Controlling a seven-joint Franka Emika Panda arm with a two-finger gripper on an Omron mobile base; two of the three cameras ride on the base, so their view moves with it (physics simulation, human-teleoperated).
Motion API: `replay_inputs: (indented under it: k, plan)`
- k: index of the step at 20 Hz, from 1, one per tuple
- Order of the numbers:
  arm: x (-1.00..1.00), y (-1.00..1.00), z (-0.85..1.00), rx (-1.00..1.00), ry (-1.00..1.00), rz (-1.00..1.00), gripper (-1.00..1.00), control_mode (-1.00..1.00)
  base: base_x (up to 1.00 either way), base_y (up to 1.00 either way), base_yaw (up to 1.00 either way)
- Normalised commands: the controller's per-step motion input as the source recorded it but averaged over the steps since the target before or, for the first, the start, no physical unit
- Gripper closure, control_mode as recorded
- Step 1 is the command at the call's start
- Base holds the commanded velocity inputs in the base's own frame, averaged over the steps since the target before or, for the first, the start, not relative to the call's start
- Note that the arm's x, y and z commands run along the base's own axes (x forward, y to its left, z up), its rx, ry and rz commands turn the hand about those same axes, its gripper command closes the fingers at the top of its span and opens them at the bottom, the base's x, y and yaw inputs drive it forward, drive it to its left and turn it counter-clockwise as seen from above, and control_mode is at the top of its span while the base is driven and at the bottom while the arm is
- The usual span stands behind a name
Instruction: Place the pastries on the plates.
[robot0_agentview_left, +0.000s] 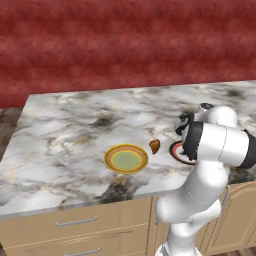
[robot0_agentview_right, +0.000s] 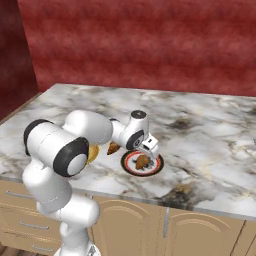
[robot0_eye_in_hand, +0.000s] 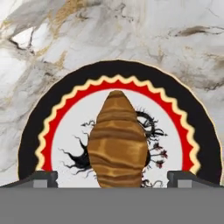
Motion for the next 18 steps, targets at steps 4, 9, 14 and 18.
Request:
replay_inputs:
  k: [4,9,14,18]
  plan:
    - [0.0,0.0,0.45,0.0,-0.09,0.16,-1.0,-1.0,0.0,0.0,0.0]
    - [0.03,0.15,0.14,0.0,-0.01,0.16,-1.0,-1.0,0.0,0.0,0.0]
    - [0.18,0.34,0.0,0.0,0.0,0.13,-1.0,-1.0,0.0,0.0,0.0]
    - [0.16,0.42,0.0,-0.01,0.0,0.09,-1.0,-1.0,0.0,0.0,0.0]
